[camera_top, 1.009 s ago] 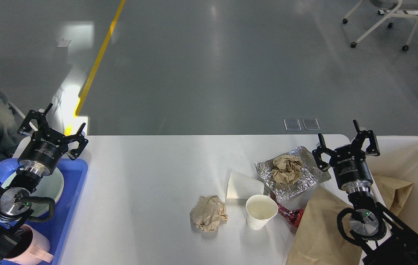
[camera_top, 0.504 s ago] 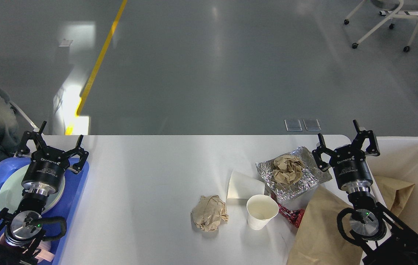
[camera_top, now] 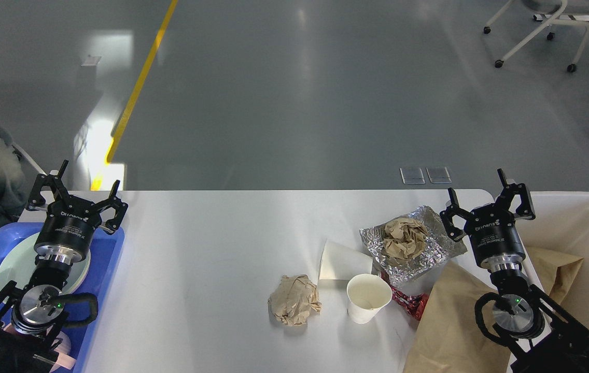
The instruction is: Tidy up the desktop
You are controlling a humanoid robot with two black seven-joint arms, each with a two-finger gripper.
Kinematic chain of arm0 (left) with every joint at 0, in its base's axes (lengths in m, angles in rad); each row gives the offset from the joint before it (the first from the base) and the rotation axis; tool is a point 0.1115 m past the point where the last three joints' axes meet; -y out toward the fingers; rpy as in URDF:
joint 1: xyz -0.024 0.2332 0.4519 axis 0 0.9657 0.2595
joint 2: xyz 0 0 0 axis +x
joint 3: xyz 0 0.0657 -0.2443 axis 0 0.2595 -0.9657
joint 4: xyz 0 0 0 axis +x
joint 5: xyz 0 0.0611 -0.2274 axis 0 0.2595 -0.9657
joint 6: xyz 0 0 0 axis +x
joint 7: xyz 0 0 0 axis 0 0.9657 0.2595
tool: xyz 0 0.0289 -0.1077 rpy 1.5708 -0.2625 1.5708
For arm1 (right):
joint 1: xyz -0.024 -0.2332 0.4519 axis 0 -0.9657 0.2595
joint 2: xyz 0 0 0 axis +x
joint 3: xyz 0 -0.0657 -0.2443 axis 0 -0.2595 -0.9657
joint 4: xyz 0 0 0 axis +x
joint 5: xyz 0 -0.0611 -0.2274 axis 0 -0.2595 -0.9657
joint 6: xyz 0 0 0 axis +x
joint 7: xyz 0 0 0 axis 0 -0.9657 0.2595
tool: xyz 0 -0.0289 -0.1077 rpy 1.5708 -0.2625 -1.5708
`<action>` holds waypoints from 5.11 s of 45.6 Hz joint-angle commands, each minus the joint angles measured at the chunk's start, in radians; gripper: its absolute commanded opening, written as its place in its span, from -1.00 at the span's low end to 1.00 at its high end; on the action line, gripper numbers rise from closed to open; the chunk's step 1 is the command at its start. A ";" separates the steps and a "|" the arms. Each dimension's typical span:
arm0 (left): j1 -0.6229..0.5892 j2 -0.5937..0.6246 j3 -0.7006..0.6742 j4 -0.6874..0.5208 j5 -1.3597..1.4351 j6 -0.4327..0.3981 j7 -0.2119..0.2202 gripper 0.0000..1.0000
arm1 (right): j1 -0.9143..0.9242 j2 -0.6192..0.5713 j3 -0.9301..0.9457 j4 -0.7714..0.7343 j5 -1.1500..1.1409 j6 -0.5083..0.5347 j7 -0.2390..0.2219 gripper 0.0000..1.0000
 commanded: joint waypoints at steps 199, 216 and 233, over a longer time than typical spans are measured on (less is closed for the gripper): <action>0.117 -0.030 -0.003 -0.013 -0.018 -0.139 -0.061 0.93 | 0.011 -0.041 0.012 -0.052 0.072 -0.018 -0.037 1.00; 0.117 -0.030 -0.003 -0.015 -0.018 -0.139 -0.061 0.93 | 0.030 -0.075 0.021 -0.037 0.077 -0.011 -0.074 1.00; 0.117 -0.030 -0.003 -0.015 -0.018 -0.139 -0.062 0.93 | 0.215 -0.313 -0.458 -0.045 0.072 0.014 -0.066 1.00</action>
